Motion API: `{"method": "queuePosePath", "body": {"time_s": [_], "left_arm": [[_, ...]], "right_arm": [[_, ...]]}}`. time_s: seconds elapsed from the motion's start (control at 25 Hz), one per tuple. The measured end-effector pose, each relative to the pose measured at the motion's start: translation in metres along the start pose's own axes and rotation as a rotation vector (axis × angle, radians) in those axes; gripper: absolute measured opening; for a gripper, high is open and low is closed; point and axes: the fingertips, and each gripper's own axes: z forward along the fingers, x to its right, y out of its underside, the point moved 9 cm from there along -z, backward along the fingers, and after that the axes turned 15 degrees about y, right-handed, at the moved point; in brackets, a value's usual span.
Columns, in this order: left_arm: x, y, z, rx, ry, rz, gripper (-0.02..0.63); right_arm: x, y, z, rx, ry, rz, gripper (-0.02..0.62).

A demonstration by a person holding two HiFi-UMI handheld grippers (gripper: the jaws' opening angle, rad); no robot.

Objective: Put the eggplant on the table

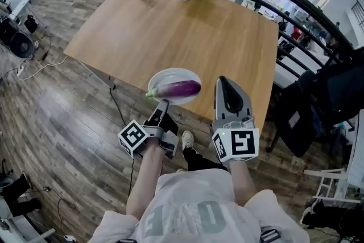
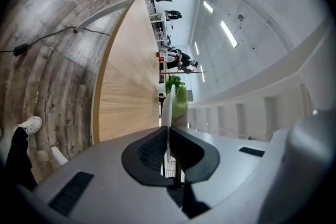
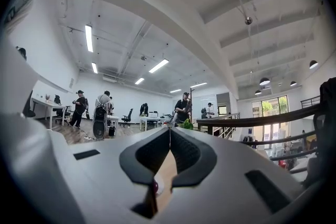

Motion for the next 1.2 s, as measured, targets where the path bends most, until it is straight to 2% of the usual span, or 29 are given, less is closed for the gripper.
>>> {"method": "queuePosePath", "body": {"time_s": [0.52, 0.84, 1.2], "left_arm": [[-0.034, -0.044, 0.074, 0.029, -0.051, 0.028, 0.018], [-0.027, -0.071, 0.136, 0.026, -0.017, 0.057, 0.018], [-0.018, -0.088, 0.154, 0.037, -0.023, 0.056, 0.018]], "right_arm": [[0.005, 0.027, 0.099, -0.085, -0.069, -0.029, 0.018], [0.014, 0.043, 0.161, -0.086, -0.083, 0.006, 0.018], [0.008, 0.047, 0.191, -0.097, -0.112, 0.038, 0.018]]}}
